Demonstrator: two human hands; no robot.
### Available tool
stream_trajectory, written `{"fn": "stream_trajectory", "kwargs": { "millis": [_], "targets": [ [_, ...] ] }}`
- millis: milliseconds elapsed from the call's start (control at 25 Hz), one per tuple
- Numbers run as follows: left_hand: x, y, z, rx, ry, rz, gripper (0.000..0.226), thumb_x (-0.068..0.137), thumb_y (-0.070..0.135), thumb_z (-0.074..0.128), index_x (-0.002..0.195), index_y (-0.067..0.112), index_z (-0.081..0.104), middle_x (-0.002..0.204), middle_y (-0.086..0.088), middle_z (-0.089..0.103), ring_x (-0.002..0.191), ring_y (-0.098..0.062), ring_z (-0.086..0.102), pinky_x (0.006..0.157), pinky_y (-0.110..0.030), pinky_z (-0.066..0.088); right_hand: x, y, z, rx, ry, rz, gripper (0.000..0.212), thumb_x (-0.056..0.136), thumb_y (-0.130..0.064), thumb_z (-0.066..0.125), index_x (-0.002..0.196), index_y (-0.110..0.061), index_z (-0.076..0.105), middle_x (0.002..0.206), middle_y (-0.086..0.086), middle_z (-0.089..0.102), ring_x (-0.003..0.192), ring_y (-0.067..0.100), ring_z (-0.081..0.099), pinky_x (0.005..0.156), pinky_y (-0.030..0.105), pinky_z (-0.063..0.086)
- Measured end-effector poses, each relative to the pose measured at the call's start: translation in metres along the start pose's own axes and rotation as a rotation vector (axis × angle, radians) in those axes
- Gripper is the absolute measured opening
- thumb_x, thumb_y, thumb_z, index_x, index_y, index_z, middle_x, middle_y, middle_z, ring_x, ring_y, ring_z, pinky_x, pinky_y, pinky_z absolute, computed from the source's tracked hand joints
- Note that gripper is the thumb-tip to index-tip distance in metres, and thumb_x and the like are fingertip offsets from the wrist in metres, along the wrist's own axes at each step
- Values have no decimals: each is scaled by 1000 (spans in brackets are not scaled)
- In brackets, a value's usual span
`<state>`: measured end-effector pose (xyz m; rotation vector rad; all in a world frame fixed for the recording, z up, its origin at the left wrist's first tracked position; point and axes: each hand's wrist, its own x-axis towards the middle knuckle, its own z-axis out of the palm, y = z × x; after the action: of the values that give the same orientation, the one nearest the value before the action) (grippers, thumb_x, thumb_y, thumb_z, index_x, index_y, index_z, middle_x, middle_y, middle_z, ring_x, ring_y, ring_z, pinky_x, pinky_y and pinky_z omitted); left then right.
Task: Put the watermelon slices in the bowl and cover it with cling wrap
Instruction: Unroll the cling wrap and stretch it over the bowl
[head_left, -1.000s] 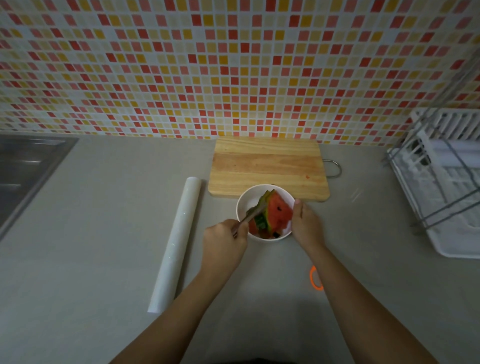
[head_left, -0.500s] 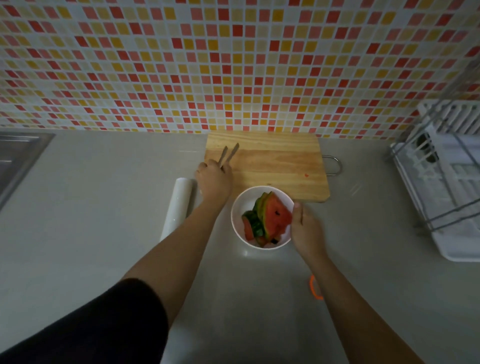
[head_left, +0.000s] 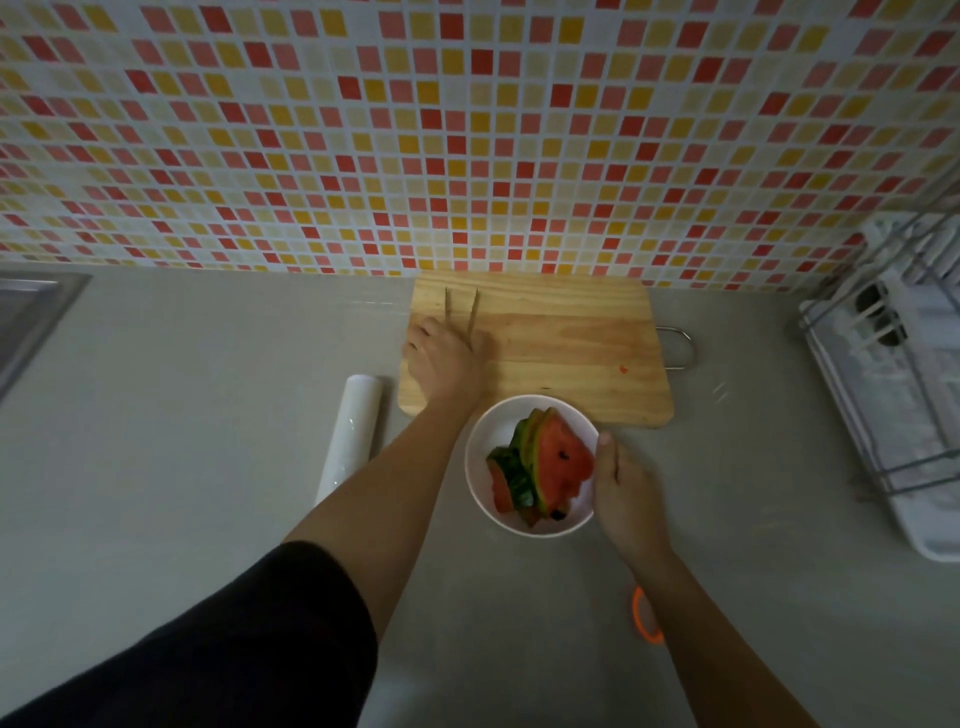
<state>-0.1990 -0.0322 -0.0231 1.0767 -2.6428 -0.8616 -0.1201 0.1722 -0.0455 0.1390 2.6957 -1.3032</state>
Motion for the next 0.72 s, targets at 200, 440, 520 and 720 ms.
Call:
{"fn": "stream_trajectory", "kwargs": {
  "millis": [200,440,520,720],
  "targets": [
    [-47,-23,-36,-281,27,85,32,94,37,48,100,7,58,101,-12,60,95,-31,58,75,-32,43,1,-1,1,-30,3,13,46,99,-39,25,74,-14,55,64,1,56,68,25,56,63,32,37],
    [-114,-46,-69,-634,-641,-243,50,91,62,37,121,26,54,118,-6,60,100,-26,63,71,-39,60,1,-9,-3,-71,2,-8,43,100,-37,27,73,-15,53,73,11,59,73,28,55,64,31,33],
    [-123,-46,-81,-674,-670,-239,54,90,63,38,125,26,52,123,-7,59,102,-25,63,66,-37,60,-6,-9,-4,-85,-1,-21,43,100,-36,27,73,-14,53,81,18,64,81,33,60,66,31,32],
    [-156,-64,-98,-650,-683,-226,49,90,60,43,120,23,53,119,-9,61,100,-26,64,73,-43,61,-46,1,-7,-100,20,-68,46,100,-33,27,89,-6,63,99,24,67,98,37,60,81,38,41]
  ]
}}
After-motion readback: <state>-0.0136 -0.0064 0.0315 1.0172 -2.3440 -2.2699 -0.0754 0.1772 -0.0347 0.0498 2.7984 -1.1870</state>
